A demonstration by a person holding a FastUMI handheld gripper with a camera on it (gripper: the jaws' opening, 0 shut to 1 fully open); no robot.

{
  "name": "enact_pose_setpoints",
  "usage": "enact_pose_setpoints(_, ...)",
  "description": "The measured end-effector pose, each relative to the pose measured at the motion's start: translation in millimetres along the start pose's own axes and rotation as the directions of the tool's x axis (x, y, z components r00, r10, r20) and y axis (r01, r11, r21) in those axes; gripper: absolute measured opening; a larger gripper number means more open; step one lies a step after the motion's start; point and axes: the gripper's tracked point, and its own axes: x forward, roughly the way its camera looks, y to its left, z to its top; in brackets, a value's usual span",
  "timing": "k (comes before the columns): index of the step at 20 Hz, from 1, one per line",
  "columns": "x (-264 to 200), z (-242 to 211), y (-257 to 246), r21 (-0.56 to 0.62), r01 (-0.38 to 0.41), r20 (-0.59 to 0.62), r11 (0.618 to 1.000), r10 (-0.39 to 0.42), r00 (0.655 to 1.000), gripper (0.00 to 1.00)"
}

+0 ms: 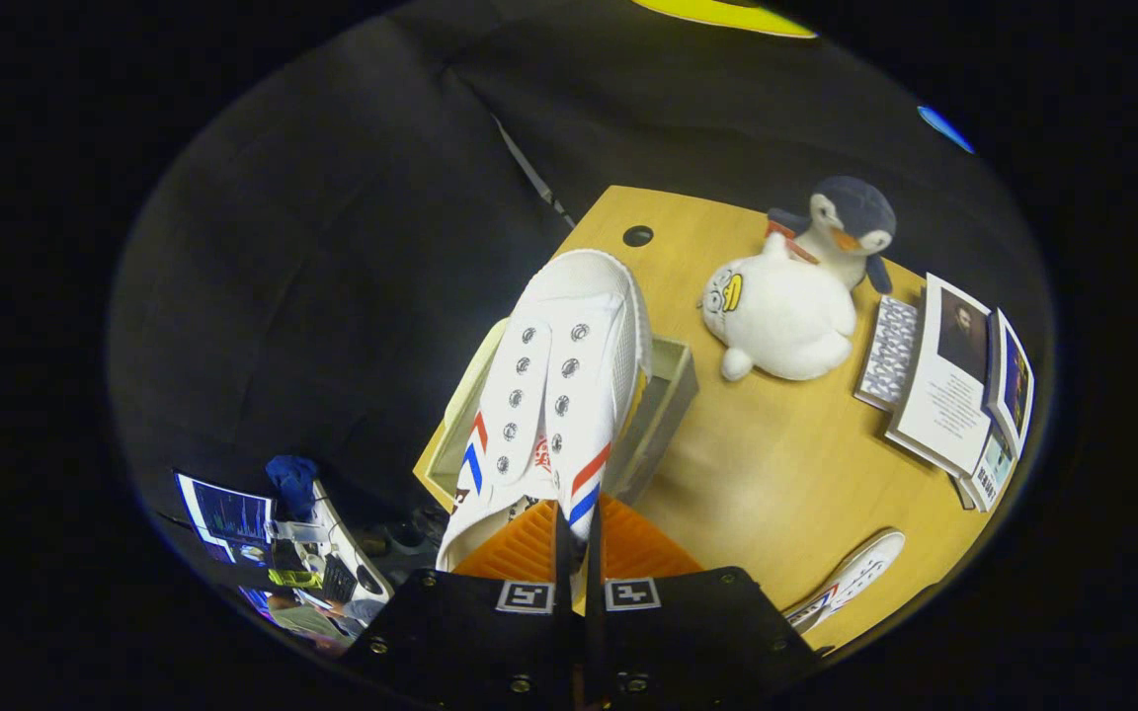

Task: Open the storage box then place both shoes into the box .Put the left shoe in first, then the right shoe, with the right side of both shoes facing outward in a uniform manner.

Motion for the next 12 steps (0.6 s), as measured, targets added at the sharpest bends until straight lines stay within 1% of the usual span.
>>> enact_pose_setpoints(5, 44, -2, 20, -0.089, 0.037, -0.078, 0.995, -0.044, 0.996, 0.05)
enact_pose_setpoints(9, 70, 0, 26, -0.118, 0.07, -0.112, 0.991, -0.083, 0.99, 0.05)
enact_pose_setpoints(10, 74, 0, 32, -0.114, 0.052, -0.118, 0.992, -0.066, 0.991, 0.05)
enact_pose_setpoints(11, 78, 3, 33, -0.113, 0.042, -0.114, 0.993, -0.055, 0.992, 0.17)
enact_pose_setpoints(12, 81, 9, 32, -0.117, 0.043, -0.098, 0.992, -0.055, 0.994, 0.26)
